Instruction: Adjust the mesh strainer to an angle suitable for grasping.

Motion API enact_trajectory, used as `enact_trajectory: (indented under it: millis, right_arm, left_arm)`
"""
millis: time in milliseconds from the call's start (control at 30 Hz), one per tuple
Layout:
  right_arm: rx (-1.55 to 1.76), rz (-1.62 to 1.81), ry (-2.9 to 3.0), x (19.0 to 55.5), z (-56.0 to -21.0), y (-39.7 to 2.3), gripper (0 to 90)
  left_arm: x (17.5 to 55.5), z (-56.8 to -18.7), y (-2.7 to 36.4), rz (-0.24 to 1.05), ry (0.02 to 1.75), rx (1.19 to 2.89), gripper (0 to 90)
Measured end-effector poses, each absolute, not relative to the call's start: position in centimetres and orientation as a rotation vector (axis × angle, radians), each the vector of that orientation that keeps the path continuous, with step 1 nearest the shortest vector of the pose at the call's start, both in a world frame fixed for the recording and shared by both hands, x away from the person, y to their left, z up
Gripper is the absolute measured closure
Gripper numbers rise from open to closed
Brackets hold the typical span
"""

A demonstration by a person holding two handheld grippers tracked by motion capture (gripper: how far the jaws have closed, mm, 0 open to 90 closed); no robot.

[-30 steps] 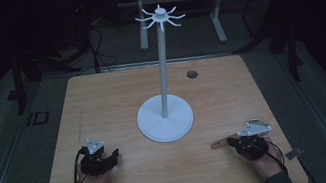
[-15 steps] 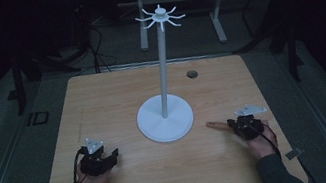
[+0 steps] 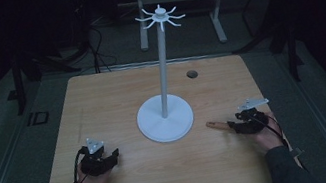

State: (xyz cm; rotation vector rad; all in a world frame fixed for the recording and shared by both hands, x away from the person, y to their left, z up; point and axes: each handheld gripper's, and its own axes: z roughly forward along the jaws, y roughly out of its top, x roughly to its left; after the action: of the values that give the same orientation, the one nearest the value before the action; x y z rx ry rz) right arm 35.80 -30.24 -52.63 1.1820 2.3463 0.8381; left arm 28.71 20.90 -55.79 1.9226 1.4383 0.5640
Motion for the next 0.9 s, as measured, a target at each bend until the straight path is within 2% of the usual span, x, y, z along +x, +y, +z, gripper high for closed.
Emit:
enact_trajectory:
  millis: [400,700,900]
  right_arm:
    - [1.17,0.737,2.402,35.9,-53.0,-29.4,67.3]
    - [1.204,0.781,2.398,36.2,-53.0,-28.0,69.9]
    - [1.141,0.676,2.464,36.6,-52.9,-27.6,62.9]
  left_arm:
    - [28.7,-55.8,20.9,0.564,1.439,1.921,41.6]
    - [28.7,-55.8,20.9,0.564,1.438,1.919,41.6]
    - [28.7,-55.8,20.9,0.564,1.439,1.916,41.6]
